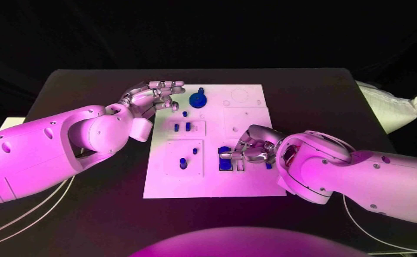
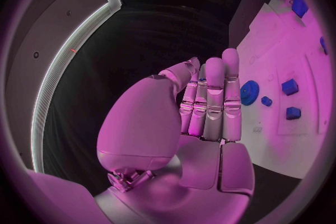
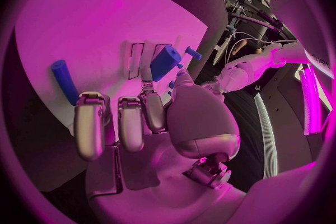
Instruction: Assemble the parts on the task board
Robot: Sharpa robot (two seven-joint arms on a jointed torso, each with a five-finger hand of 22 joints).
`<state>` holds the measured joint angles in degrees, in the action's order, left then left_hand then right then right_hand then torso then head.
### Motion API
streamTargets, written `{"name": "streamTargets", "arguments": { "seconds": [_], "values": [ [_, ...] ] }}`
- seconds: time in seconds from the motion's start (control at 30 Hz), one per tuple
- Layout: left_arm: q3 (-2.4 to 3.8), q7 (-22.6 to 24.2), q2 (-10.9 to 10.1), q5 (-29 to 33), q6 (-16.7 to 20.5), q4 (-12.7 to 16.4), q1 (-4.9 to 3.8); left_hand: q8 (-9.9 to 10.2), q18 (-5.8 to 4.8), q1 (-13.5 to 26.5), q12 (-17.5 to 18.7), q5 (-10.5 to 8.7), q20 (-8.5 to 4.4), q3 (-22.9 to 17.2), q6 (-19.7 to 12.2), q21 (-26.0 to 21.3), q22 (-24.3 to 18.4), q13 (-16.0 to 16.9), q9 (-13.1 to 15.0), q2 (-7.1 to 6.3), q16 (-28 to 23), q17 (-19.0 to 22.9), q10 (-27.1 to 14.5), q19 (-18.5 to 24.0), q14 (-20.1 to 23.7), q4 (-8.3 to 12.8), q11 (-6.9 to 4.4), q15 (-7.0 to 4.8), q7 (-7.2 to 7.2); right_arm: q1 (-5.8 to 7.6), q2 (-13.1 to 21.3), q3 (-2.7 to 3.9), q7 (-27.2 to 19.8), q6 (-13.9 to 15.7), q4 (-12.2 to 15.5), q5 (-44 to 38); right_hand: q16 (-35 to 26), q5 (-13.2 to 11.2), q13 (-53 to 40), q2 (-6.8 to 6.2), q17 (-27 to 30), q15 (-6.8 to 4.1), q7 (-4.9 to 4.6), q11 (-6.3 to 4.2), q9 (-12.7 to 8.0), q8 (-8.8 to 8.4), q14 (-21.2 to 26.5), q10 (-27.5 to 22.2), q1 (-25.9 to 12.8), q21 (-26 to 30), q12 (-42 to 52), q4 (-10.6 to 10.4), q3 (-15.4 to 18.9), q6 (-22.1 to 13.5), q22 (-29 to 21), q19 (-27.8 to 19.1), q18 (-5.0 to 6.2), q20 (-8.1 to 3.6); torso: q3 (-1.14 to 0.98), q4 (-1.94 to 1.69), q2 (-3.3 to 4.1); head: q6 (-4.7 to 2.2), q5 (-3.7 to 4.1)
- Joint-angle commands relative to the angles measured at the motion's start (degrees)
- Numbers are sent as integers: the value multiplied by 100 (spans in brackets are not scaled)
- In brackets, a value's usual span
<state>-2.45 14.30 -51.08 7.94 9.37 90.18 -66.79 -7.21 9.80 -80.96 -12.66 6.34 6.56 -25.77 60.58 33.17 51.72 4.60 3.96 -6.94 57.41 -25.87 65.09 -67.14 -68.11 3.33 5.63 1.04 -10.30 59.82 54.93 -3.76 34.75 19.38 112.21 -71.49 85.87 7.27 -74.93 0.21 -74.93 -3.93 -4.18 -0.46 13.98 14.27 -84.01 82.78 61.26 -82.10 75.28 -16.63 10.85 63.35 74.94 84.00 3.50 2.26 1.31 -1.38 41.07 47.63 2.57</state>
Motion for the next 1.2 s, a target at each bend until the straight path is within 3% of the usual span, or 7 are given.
{"name": "streamTargets", "arguments": {
  "seconds": [0.03,0.27,0.6,0.7,0.93,1.1,1.2],
  "values": [
    [3,21,7,-22,-103,15,0,-35,69,-26,-20,-1,-34,5,-27,-18,-6,-5,-5,31,-32,5,-46,-6,1,38,9,-42,26,-5,6,-1,23,-94,30,-203,33,-111,-333,-8,-614,-38,13,12,23,-36,-443,-18,-93,-25,-29,-3,73,-46,96,94,-50,-56,-1,-2,-3,7,7],
    [3,20,4,-22,-109,10,0,-36,69,-29,-23,0,-35,5,-27,-18,-5,-6,-6,35,-32,8,-48,-7,2,42,10,-43,26,-6,48,-1,4,-156,92,-264,37,268,-364,-39,-626,-43,18,6,112,-51,-445,-1,655,-25,-32,405,-13,-46,104,96,-50,-64,-4,0,-1,16,12],
    [3,17,0,-22,-113,8,0,-36,69,-29,-23,0,-35,5,-27,-18,-5,-6,-6,35,-32,8,-48,-7,2,42,10,-43,26,-10,55,0,-7,-221,106,-549,52,-103,-405,60,-666,-56,25,-10,206,-62,-450,22,1671,-30,-25,1107,-319,-24,124,99,-54,-72,5,-6,-4,36,24],
    [3,19,1,-22,-114,10,1,-36,69,-29,-23,0,-35,5,-27,-18,-5,-6,-6,35,-32,8,-48,-7,2,42,10,-43,26,-11,101,0,-21,-61,118,-611,54,-50,-418,107,-671,-54,18,-6,211,-77,-450,27,1694,-31,-15,1133,-357,-30,127,100,-56,-73,8,-7,-6,32,43],
    [3,23,1,-22,-108,1,2,-36,69,-29,-23,0,-35,5,-27,-18,-5,-6,-6,35,-32,8,-48,-7,2,42,10,-43,26,206,689,21,-273,166,387,-5,85,715,-367,149,-743,7,-73,71,168,-281,-462,-29,1264,-36,-130,869,-261,-229,141,105,-60,-29,8,11,-19,21,109],
    [3,30,7,-23,-98,1,2,-36,69,-29,-23,0,-35,5,-27,-18,-5,-6,-6,35,-32,8,-48,-7,2,42,10,-43,26,434,1240,21,-200,-318,534,-33,98,1041,-140,193,-777,49,-137,122,103,-449,-465,-206,1317,-25,-482,879,-307,-360,126,93,-56,10,17,11,-17,13,199],
    [3,36,13,-29,-98,11,2,-36,69,-29,-23,0,-35,5,-27,-18,-5,-6,-6,35,-32,8,-48,-7,2,42,10,-43,26,480,1463,7,-156,-603,533,-345,94,1002,44,208,-775,81,-171,153,52,-529,-460,-337,1350,-8,-758,886,-330,-405,104,76,-51,40,17,25,-16,20,251]
  ]
}}
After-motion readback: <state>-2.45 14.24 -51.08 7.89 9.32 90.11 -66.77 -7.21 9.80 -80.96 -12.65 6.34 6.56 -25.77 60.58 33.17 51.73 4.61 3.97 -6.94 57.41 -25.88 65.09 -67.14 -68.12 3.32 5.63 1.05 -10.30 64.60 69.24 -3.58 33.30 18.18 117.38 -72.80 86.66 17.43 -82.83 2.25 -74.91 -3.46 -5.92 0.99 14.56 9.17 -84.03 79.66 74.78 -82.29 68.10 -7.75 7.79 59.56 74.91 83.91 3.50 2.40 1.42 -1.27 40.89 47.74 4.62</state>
